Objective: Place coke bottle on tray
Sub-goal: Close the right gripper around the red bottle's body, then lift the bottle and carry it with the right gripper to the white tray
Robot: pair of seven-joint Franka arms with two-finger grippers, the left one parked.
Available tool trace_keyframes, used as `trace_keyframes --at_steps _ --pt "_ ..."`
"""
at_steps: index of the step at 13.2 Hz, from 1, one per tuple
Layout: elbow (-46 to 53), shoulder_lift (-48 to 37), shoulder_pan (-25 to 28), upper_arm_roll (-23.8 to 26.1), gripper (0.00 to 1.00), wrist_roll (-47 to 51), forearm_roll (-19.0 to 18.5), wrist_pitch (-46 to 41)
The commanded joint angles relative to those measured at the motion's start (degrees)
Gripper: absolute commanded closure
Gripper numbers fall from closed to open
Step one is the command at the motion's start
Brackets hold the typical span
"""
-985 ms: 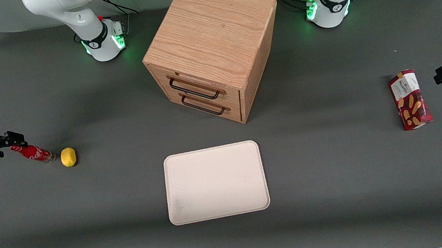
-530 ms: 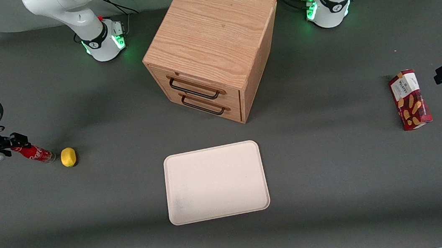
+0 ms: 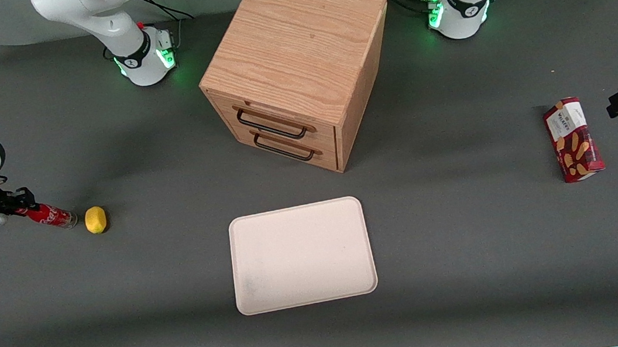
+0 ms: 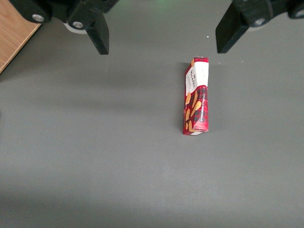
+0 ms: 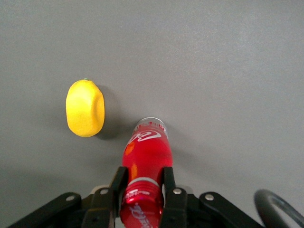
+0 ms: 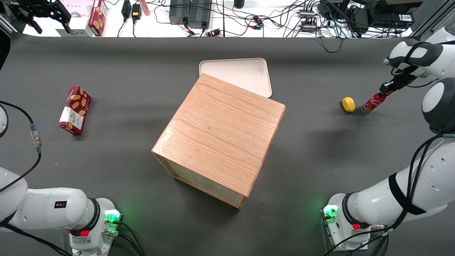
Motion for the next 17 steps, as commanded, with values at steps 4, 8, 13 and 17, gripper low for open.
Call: trace_keyframes --at_steps 4,8,13,17 --pt "11.99 -0.58 0.62 1.92 1.0 1.9 0.65 -12.59" --pt "28.95 -0.67 0.62 5.69 1.0 5.94 -2.68 -29.9" --pt "52.93 1.43 0.27 15.78 1.0 18.4 -7.95 -51.96" --pt "65.45 5.83 0.35 25.8 1.0 30.09 -8.76 -59.39"
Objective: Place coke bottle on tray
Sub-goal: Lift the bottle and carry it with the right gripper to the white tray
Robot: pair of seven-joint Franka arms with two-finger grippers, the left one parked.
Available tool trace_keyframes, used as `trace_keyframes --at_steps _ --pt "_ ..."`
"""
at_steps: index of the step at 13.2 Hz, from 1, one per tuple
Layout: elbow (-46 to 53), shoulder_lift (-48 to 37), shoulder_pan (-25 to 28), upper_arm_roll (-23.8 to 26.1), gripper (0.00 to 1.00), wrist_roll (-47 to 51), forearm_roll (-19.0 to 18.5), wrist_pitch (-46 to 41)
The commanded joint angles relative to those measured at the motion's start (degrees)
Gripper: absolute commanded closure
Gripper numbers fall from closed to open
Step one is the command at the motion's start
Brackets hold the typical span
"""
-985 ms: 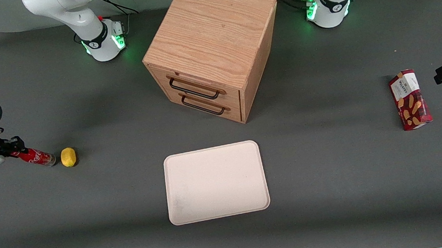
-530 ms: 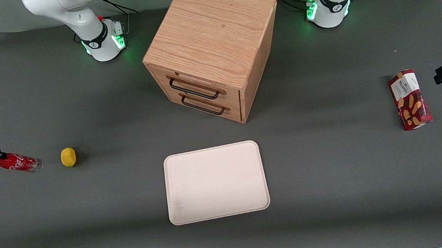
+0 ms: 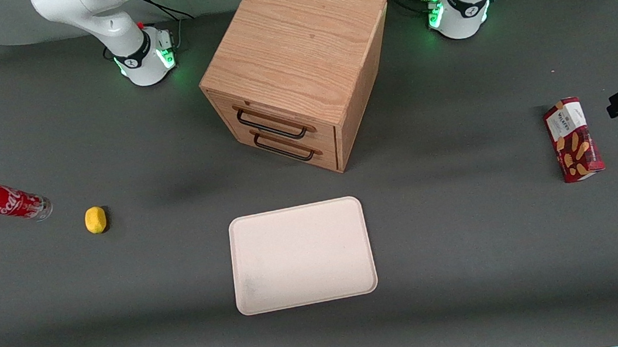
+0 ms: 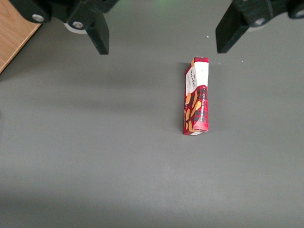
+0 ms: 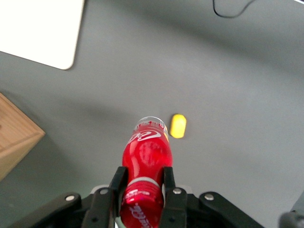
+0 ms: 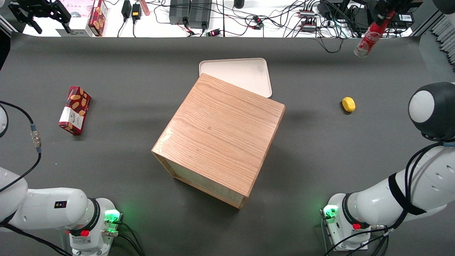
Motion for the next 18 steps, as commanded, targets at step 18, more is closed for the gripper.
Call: trace_keyframes --at_steps 18 --pt "12.01 25.86 2.35 28.86 1.0 37.82 -8.17 24.99"
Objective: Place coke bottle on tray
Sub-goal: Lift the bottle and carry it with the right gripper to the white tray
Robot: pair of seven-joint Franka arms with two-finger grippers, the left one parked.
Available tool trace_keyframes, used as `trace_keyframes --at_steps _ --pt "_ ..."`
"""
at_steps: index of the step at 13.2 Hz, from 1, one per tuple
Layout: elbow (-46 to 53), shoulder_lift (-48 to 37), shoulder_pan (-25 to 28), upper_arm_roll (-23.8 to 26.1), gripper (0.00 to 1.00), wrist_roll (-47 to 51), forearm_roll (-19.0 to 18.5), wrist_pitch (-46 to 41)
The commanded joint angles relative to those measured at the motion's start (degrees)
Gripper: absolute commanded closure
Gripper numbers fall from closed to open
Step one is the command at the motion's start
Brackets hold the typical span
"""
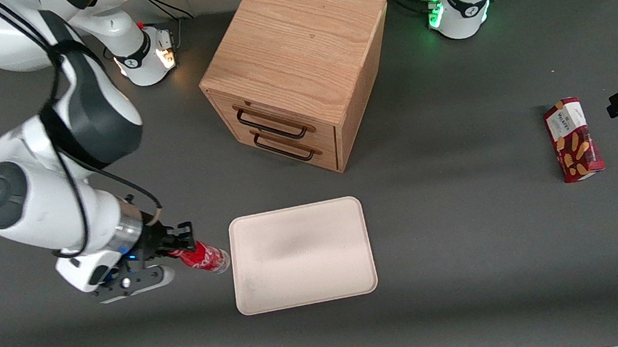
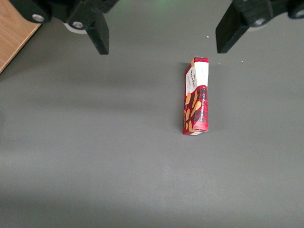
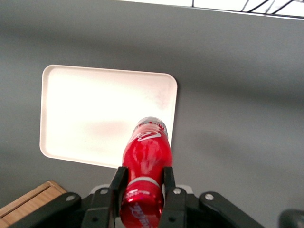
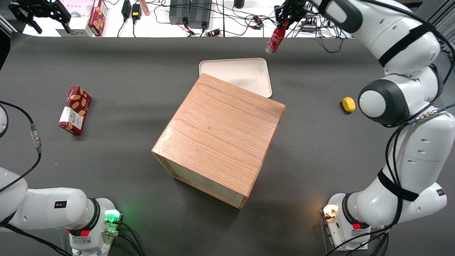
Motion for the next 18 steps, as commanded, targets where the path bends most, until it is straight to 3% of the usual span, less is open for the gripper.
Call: trace_keyframes --at_steps 1,9,18 --pt "3.16 3.98 0.68 1.95 1.0 3.29 -3.77 3.01" --pt "2.55 12.07 1.56 2.03 1.0 4.0 -5.0 11.46" --pt "2.29 15.24 1.56 1.95 0.86 3.91 -7.47 14.0"
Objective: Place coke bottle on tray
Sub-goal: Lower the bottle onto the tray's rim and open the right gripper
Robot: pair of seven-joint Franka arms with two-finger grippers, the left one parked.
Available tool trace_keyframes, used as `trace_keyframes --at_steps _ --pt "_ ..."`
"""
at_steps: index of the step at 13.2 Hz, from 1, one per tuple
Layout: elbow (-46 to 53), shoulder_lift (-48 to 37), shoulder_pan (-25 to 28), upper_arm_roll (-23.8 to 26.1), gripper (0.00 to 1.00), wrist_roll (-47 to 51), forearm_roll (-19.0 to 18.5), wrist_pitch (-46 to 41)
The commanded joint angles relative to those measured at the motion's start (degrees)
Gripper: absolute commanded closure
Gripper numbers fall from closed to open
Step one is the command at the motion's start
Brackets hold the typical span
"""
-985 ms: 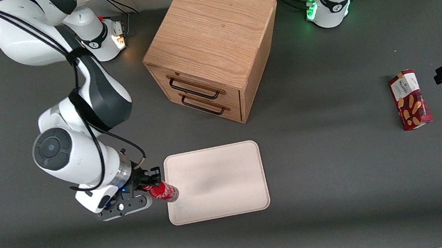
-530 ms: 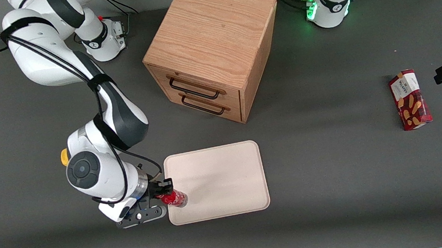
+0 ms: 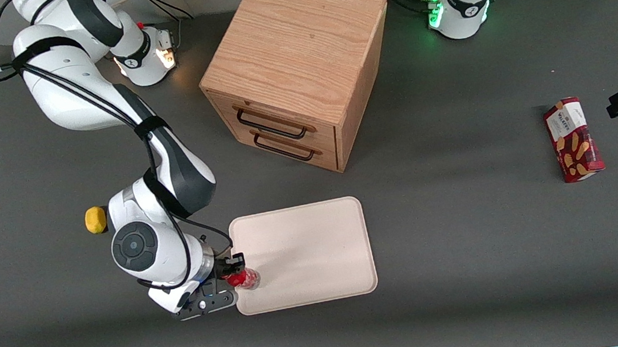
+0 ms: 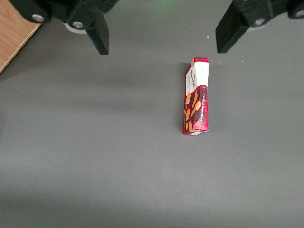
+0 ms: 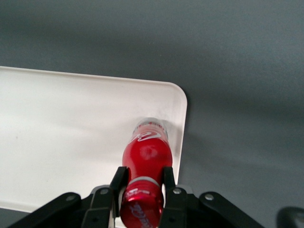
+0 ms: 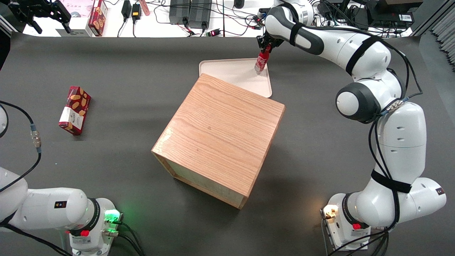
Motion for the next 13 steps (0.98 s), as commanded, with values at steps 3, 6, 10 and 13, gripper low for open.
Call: trace_keyframes --at_steps 3,6,10,13 --pt "1.96 1.91 0.3 0.58 0.83 1.95 -1.61 2.91" --pt "0.9 1.91 0.22 0.58 0.2 1.86 -1.61 3.27" --pt "-2.08 1.29 0.13 0.58 0.0 3.17 -4.95 6.95" --pt "-2.0 0.59 0.04 0.58 0.0 3.36 -4.87 6.96"
